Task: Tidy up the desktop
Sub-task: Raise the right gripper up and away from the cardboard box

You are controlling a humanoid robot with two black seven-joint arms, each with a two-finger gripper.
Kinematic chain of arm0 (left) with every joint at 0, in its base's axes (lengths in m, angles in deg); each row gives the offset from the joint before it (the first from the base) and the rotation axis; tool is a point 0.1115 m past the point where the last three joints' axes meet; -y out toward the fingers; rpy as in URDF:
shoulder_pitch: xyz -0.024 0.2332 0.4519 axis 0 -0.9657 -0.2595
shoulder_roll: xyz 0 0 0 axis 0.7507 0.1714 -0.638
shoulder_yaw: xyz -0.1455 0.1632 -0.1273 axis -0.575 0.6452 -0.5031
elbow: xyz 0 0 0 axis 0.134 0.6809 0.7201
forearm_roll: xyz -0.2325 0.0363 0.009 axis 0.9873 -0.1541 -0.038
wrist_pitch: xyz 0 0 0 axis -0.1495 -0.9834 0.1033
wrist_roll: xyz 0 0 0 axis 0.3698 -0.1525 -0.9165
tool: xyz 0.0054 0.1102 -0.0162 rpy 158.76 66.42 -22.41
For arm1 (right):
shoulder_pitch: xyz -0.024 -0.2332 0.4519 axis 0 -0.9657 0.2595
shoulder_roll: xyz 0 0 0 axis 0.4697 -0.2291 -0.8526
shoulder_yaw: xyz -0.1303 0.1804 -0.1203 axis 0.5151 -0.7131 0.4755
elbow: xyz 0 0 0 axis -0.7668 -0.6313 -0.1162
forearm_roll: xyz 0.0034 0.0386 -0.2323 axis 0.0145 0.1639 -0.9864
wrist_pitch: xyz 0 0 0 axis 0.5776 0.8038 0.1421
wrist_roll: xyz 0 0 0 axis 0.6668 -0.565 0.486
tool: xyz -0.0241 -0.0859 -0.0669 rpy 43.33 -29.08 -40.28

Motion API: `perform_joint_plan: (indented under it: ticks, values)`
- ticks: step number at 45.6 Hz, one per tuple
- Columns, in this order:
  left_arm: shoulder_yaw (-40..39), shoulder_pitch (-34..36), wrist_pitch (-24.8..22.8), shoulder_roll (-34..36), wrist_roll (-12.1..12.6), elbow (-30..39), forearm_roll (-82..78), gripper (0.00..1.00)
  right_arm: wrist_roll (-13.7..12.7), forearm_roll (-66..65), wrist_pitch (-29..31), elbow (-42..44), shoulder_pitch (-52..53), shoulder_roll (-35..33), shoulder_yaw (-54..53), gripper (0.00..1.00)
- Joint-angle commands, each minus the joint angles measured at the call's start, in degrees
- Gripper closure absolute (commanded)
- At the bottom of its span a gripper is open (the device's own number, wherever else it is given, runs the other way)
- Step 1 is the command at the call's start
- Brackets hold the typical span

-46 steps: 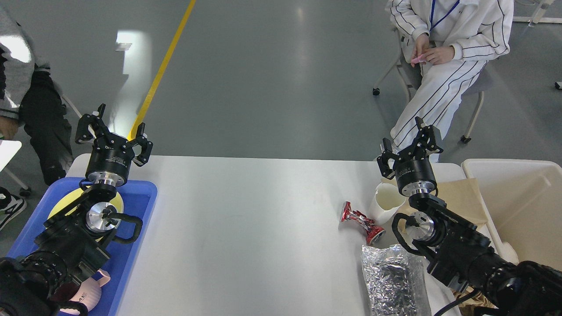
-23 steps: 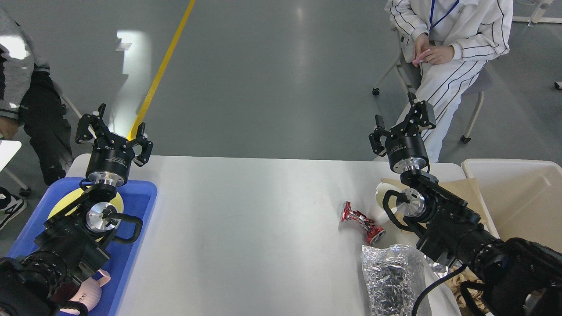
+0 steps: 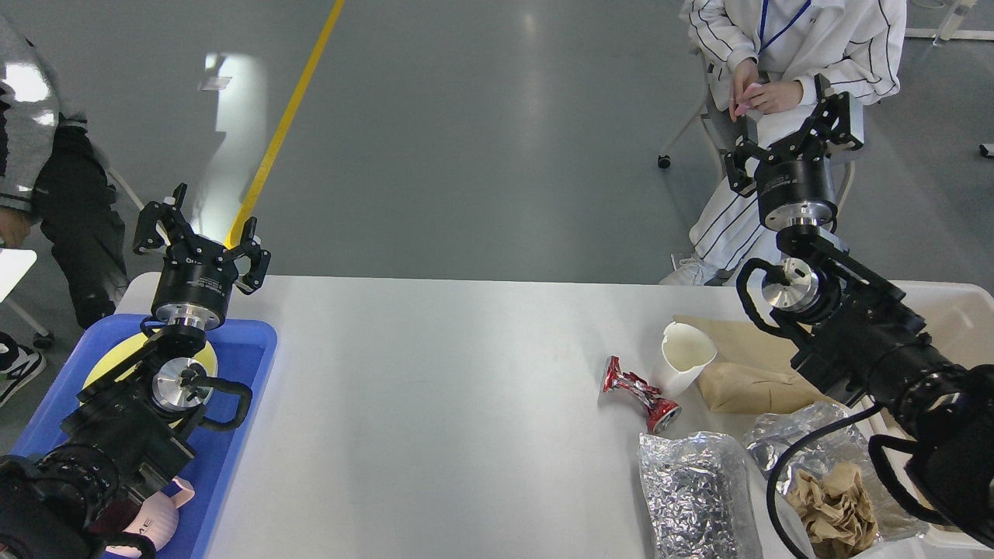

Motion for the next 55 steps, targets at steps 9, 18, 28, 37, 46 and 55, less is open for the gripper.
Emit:
perform_joint_plan:
  ticks: [9,18,28,37,46,55]
  values:
    - [0.0,0.0,0.01,0.0,0.0,0.0,-0.04,0.03,0.03,2.12,0.0,0.07,3.32,-5.25,0.12,0.0]
    - [0.0,0.0,-0.08,0.0,0.0,0.0,-0.04,0.03,0.03,1.07,0.0,0.43,5.78,-6.92,4.06,0.0]
    - [-0.09,0.0,-0.43,0.0,0.0,0.0,-0.04,0.03,0.03,0.98,0.17,0.51,10.78,-8.06,24.27,0.0]
    - [0.0,0.0,-0.43,0.0,0.0,0.0,-0.04,0.03,0.03,0.72,0.7,0.43,15.62,-9.73,40.88,0.0]
    - [-0.09,0.0,-0.43,0.0,0.0,0.0,-0.04,0.03,0.03,-1.74,0.96,-0.36,23.09,-8.68,59.61,0.0]
    - [-0.09,-0.09,-0.43,0.0,0.0,0.0,-0.04,0.03,0.03,-11.49,1.05,-2.3,27.48,-7.71,65.85,0.0]
